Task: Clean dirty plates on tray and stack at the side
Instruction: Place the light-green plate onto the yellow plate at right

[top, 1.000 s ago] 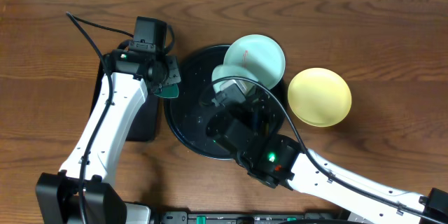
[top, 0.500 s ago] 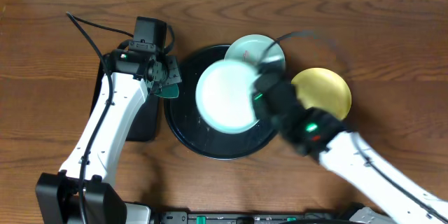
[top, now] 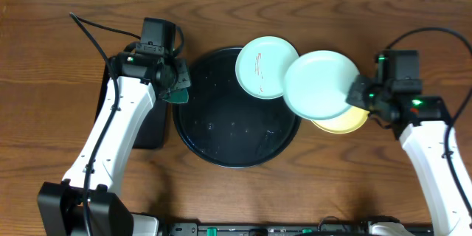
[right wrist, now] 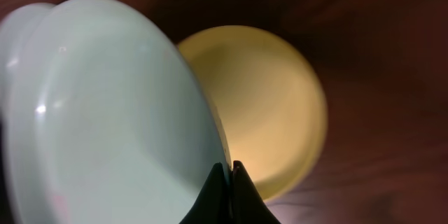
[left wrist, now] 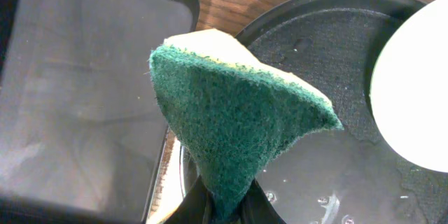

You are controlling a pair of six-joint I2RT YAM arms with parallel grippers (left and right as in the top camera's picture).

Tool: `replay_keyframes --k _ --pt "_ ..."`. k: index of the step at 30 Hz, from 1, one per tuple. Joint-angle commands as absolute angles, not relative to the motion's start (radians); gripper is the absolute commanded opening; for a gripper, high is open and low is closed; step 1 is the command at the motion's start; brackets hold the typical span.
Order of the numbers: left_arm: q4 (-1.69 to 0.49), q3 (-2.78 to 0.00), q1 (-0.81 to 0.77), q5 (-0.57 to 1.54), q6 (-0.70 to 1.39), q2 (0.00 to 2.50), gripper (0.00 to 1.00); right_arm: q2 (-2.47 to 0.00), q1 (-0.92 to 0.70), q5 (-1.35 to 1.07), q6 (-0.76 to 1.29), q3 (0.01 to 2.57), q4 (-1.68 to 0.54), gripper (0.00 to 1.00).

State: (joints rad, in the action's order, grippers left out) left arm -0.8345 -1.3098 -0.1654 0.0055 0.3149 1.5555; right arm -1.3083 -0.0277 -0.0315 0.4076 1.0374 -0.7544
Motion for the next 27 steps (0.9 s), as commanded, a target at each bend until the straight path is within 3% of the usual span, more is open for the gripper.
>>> replay_keyframes --k 1,14,18,27 --pt "-0.837 -1.324 -0.164 0.008 0.320 1.555 0.07 -1.350 0.077 -0.045 0.358 1.028 -0.776 0.01" --pt "-0.837 -1.324 -0.164 0.009 0.320 1.555 0.07 -1.534 0.125 -0.005 0.358 1.024 -0.790 0.02" --pt "-0.837 -1.324 -0.164 0.009 0.320 1.555 0.07 -1.529 0.123 -0.014 0.362 1.025 -0.751 0.29" --pt "-0.836 -1.324 -0.164 0.008 0.320 1.555 0.07 -1.526 0.080 -0.349 0.317 1.083 -0.624 0.36"
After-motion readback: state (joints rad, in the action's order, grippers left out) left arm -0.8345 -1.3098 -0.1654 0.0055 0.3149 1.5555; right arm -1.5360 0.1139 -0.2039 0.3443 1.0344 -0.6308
